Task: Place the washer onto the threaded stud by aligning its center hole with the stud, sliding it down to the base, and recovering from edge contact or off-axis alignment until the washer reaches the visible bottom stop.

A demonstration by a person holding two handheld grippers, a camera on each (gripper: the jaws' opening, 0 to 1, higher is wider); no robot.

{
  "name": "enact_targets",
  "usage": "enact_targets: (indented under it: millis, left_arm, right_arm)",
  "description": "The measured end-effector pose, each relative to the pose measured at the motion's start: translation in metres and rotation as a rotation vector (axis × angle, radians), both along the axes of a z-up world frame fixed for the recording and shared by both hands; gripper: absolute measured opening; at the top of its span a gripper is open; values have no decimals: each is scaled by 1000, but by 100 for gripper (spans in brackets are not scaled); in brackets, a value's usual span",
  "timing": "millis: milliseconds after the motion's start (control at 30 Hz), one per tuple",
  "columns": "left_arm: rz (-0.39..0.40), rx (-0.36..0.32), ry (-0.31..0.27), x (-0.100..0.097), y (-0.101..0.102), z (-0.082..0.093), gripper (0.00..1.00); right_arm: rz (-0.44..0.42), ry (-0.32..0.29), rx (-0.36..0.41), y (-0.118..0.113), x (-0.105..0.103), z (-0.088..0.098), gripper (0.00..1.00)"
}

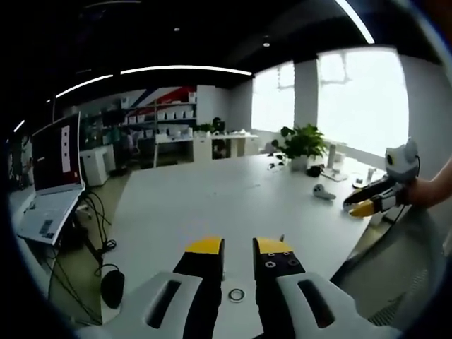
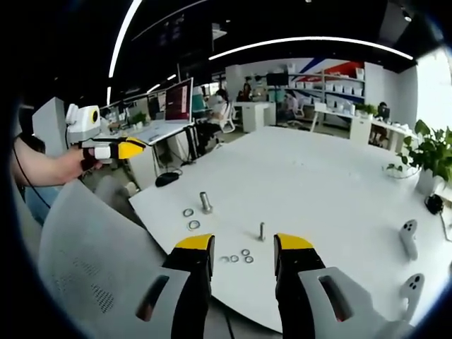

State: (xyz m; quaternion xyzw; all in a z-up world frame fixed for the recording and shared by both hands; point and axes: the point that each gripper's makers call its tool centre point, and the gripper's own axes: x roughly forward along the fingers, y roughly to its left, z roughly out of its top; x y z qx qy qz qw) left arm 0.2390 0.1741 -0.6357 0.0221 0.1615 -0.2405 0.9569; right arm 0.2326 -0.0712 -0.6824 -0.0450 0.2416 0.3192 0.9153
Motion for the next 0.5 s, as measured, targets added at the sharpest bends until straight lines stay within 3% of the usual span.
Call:
enact_targets:
  millis: [500]
  left_arm:
    - [-1, 17, 35, 0, 0, -8, 14]
  right_arm:
    - [11, 3, 7, 3, -2, 1, 36]
